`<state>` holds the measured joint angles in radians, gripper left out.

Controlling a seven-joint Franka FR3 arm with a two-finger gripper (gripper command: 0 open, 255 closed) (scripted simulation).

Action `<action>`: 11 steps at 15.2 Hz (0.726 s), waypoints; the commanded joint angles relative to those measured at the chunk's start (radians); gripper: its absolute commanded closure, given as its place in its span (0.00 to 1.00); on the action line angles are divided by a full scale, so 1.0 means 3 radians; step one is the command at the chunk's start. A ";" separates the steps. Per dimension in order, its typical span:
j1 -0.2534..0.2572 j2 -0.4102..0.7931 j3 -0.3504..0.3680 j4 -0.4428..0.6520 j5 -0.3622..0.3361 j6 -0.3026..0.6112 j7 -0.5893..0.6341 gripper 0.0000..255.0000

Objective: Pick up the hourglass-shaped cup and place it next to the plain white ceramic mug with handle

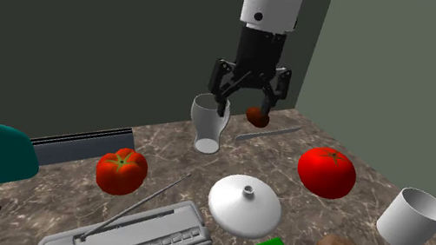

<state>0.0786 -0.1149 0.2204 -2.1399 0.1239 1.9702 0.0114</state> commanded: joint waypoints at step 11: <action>0.0256 0.1429 0.0146 0.1390 -0.0399 0.0332 0.0431 0.00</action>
<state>0.1464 0.2811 0.2629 -1.7559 0.0151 2.0620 0.1305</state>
